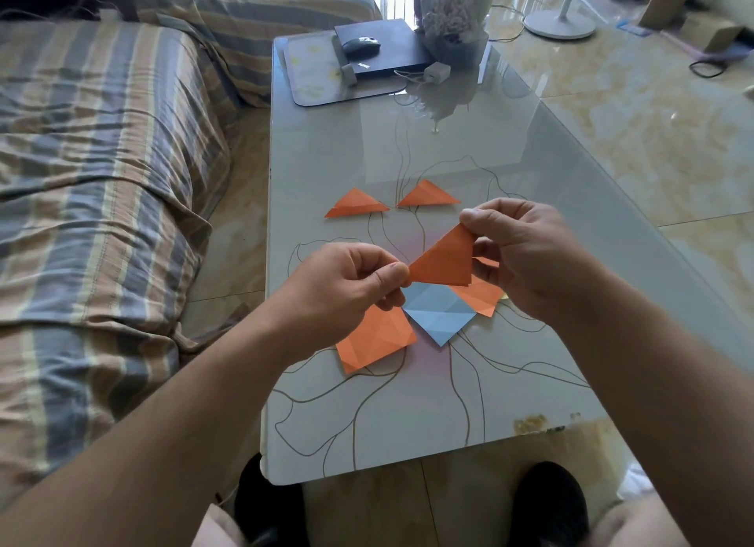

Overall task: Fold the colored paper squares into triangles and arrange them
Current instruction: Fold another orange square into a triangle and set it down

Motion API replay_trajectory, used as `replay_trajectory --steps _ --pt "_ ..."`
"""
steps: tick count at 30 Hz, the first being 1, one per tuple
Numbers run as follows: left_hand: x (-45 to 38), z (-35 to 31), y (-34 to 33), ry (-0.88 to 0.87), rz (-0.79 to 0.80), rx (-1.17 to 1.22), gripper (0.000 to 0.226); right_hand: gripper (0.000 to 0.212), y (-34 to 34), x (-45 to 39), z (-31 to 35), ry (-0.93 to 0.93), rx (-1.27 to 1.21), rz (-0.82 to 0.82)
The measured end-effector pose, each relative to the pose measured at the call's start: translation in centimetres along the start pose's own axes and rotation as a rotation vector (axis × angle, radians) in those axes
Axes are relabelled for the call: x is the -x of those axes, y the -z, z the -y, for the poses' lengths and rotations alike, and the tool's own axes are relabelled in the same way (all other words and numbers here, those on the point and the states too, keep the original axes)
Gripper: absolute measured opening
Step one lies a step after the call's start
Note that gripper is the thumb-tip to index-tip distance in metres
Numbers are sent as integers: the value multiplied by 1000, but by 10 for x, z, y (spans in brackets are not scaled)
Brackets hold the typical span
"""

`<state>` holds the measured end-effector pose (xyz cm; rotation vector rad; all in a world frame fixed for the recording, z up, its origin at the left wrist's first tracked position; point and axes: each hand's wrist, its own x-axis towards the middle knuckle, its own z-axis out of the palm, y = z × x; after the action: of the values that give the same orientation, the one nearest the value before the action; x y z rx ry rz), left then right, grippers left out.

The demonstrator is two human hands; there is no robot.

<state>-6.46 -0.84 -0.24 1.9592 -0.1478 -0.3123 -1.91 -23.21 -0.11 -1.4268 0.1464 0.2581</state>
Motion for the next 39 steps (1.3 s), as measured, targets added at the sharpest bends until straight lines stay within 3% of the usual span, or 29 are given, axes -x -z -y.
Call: replay_trajectory --steps 3,5,9,13,15,18,20,25,29,32,39 --pt "0 3 3 52 17 -52 24 24 -1 1 -2 -19 -9 12" --pt "-2 8 4 52 -59 -109 29 26 -3 1 -3 -37 -10 6" --pt "-1 8 -2 -156 -240 -302 23 22 -7 1 -5 -92 -2 -29" --pt "-5 16 -19 -448 -166 -618 68 13 -17 3 -11 -189 -56 -58" --pt "-9 19 -27 -518 -259 -668 56 9 -20 5 -13 -232 -71 -62" --pt "-13 16 -30 -649 -465 -587 15 9 -20 4 -13 -293 -91 -67" --pt "-10 10 -29 -504 -508 -392 5 18 -18 3 -12 -323 -106 -69" --pt "-8 0 -28 104 -415 375 11 29 -16 3 -12 -329 -38 -5" --pt "-13 -2 -26 310 -378 793 8 25 -20 6 -13 -299 70 79" --pt "-12 -3 -26 318 -338 839 9 23 -23 8 -15 -244 146 141" --pt "-9 3 -28 283 -226 674 21 12 -28 12 -20 -152 216 176"
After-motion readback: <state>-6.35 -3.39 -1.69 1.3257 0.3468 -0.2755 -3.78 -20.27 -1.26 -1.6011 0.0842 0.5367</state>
